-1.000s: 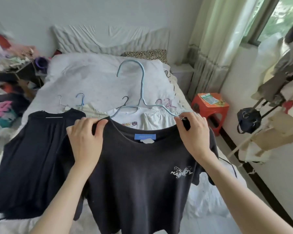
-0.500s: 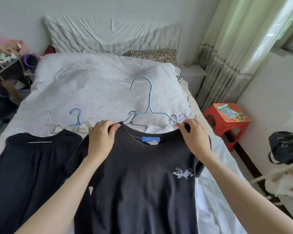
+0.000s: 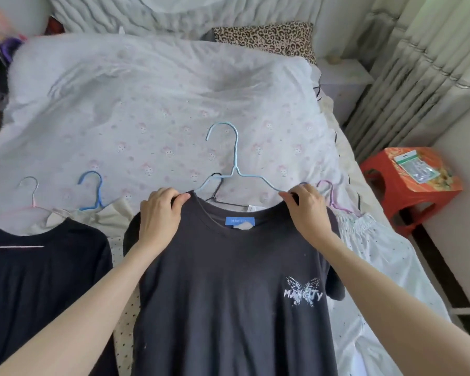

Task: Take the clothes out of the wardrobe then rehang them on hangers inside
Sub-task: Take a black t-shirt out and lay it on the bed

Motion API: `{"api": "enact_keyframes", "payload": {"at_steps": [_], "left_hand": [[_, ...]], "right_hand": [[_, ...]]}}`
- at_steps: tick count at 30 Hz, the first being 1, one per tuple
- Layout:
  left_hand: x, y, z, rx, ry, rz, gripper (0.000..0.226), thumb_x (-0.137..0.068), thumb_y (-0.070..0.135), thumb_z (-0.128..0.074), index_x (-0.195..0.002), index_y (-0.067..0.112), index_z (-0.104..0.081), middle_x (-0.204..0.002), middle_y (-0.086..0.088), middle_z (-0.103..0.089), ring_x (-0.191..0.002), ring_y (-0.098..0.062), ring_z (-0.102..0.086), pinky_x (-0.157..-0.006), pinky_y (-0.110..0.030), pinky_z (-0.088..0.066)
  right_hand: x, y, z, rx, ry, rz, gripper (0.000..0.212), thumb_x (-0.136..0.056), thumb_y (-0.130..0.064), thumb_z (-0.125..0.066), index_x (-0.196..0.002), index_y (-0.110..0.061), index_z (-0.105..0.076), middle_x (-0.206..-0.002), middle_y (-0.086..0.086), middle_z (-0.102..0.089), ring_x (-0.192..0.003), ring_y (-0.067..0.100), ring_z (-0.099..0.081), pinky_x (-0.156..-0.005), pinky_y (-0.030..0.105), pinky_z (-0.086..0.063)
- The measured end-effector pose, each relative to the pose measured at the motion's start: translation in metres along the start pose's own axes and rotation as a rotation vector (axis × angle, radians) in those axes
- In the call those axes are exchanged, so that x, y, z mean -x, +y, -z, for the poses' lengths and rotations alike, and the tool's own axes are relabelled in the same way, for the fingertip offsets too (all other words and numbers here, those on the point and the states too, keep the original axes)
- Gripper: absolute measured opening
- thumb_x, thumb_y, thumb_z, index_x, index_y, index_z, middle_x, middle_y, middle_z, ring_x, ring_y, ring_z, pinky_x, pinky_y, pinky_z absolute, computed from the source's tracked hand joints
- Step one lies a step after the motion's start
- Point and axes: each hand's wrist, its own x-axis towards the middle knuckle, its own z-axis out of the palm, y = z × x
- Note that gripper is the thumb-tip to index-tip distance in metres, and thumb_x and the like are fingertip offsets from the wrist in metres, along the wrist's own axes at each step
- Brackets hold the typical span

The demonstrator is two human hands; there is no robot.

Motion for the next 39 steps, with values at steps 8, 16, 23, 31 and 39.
{"api": "enact_keyframes", "payload": {"at_steps": [8, 16, 23, 31, 39], "left_hand": [[-0.04, -0.072, -0.097, -0.142, -0.222, 0.1, 0.033, -0.095, 0.035, -0.045, -0.08, 0.007, -0.056, -0.08, -0.003, -0.058, -0.084, -0.029, -0.054, -0.073, -0.039, -0.037], [-0.032, -0.118, -0.164, -0.279, -0.376, 0.186, 0.026, -0.096, 0.027, -0.045, -0.103, 0.011, -0.064, -0.106, -0.011, -0.064, -0.1, -0.032, -0.056, -0.085, -0.044, -0.042], [0.05, -0.104, -0.164, -0.307, -0.483, 0.042, 0.048, -0.091, 0.022, -0.053, -0.137, 0.013, -0.045, -0.143, -0.016, -0.04, -0.131, -0.035, -0.037, -0.103, -0.055, -0.031], [0.233, -0.102, -0.143, -0.454, -0.914, -0.076, 0.057, -0.078, 0.052, -0.037, -0.129, 0.028, -0.049, -0.14, -0.011, -0.047, -0.131, -0.031, -0.03, -0.101, -0.057, -0.017], [0.269, -0.08, -0.107, -0.473, -1.126, -0.075, 0.054, -0.096, 0.041, -0.04, -0.146, 0.035, -0.021, -0.157, -0.003, 0.002, -0.144, -0.025, 0.004, -0.111, -0.056, -0.001]], "right_hand": [[-0.044, 0.057, -0.125, 0.079, -0.218, -0.1, 0.031, -0.091, -0.03, -0.057, -0.091, 0.0, -0.065, -0.092, 0.015, -0.06, -0.092, 0.035, -0.052, -0.084, 0.043, -0.038], [-0.028, 0.094, -0.198, 0.189, -0.217, -0.063, 0.025, -0.086, -0.018, -0.061, -0.098, 0.003, -0.064, -0.089, 0.021, -0.061, -0.085, 0.041, -0.058, -0.075, 0.048, -0.046], [0.063, 0.093, -0.193, 0.335, -0.314, 0.09, 0.051, -0.081, -0.029, -0.061, -0.128, -0.008, -0.054, -0.133, 0.018, -0.052, -0.123, 0.034, -0.049, -0.1, 0.056, -0.035], [0.217, 0.107, -0.171, 0.46, -0.666, 0.026, 0.061, -0.08, -0.049, -0.035, -0.124, -0.015, -0.058, -0.137, 0.013, -0.05, -0.131, 0.027, -0.036, -0.105, 0.048, -0.022], [0.311, 0.079, -0.126, 0.41, -0.78, -0.126, 0.071, -0.06, -0.049, -0.081, -0.121, -0.017, -0.062, -0.135, 0.007, -0.051, -0.118, 0.027, -0.056, -0.092, 0.046, -0.047]]}}
